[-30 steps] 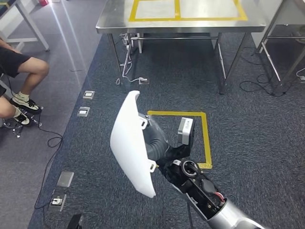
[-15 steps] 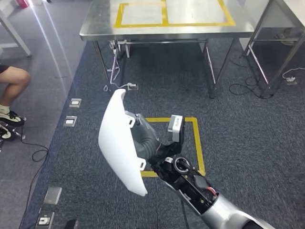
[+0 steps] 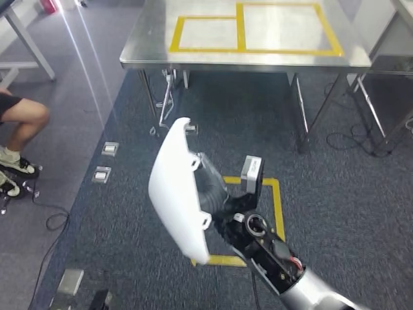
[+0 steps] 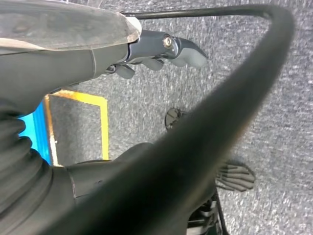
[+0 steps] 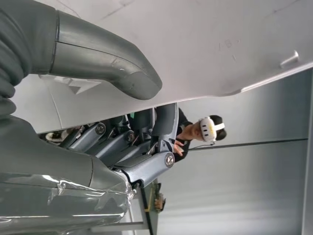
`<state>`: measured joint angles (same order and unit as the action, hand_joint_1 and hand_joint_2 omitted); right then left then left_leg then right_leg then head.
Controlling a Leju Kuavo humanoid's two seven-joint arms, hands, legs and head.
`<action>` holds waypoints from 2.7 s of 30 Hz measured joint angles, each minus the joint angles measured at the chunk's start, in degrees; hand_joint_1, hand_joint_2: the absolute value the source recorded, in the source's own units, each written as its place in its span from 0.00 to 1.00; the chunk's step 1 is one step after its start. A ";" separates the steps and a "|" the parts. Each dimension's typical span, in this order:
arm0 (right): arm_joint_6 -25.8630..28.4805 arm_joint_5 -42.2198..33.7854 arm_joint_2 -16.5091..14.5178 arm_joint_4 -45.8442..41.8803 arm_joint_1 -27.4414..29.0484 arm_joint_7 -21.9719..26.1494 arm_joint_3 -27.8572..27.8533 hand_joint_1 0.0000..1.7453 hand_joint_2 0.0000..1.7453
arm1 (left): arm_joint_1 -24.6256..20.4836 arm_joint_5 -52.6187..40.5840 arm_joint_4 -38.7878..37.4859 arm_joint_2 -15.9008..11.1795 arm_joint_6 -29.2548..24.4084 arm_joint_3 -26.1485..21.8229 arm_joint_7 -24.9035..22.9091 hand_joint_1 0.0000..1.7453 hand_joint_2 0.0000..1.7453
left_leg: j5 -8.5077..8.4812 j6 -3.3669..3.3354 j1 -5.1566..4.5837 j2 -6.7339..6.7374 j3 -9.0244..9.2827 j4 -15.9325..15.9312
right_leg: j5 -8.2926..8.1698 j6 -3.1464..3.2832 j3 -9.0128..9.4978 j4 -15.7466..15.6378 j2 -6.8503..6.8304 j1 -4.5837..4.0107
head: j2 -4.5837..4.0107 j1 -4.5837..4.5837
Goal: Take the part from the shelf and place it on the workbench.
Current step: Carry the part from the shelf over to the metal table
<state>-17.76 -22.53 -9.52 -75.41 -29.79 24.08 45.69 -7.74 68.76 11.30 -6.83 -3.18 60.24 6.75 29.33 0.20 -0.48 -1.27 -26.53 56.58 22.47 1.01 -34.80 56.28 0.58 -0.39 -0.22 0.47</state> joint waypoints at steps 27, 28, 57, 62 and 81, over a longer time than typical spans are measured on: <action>-0.54 0.01 -0.11 -0.03 -0.04 0.13 0.03 1.00 1.00 | 0.20 0.16 0.00 0.10 -0.10 -0.02 -0.09 0.00 1.00 | -4.35 -0.73 0.36 0.67 -5.57 -0.87 | 3.12 -0.80 2.21 1.37 -0.06 -0.02 | 0.00 0.50; -0.56 -0.01 -0.11 -0.04 -0.07 0.14 0.03 1.00 1.00 | 0.15 0.17 0.00 0.17 -0.10 -0.02 -0.09 0.00 1.00 | -4.21 -0.45 0.39 0.64 -5.54 -0.88 | 2.74 -0.67 2.75 0.11 -0.01 -0.16 | 0.00 0.47; -0.72 -0.03 -0.20 -0.03 0.04 -0.03 0.03 1.00 1.00 | 0.12 0.20 0.00 -0.07 -0.08 -0.04 -0.11 0.00 1.00 | -4.04 -0.97 0.65 0.81 -3.75 -2.49 | 5.64 -2.12 -2.50 10.55 -0.21 0.65 | 0.00 0.32; -0.81 -0.08 -0.21 -0.04 -0.22 -0.13 0.02 1.00 1.00 | 0.09 0.28 0.00 0.23 -0.09 -0.05 -0.09 0.00 1.00 | -2.97 0.06 0.56 0.75 -2.97 -2.50 | 1.37 -0.82 2.80 -1.14 -0.12 -0.15 | 0.00 0.69; -0.71 -0.25 -0.40 -0.06 -0.24 -0.16 0.03 1.00 1.00 | 0.46 0.67 0.00 0.32 -0.04 -0.25 -0.02 0.00 1.00 | -5.74 -0.35 1.34 0.89 -6.33 -2.11 | 6.96 -2.62 7.14 0.30 -0.17 0.59 | 0.00 -1.22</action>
<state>-18.46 -22.77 -9.92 -75.47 -30.03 23.91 45.72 -7.28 69.43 11.30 -6.50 -3.22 59.99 6.73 23.59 -0.15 0.85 -0.38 -32.86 54.46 29.43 -1.61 -27.66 56.58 0.41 0.20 -0.22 -0.75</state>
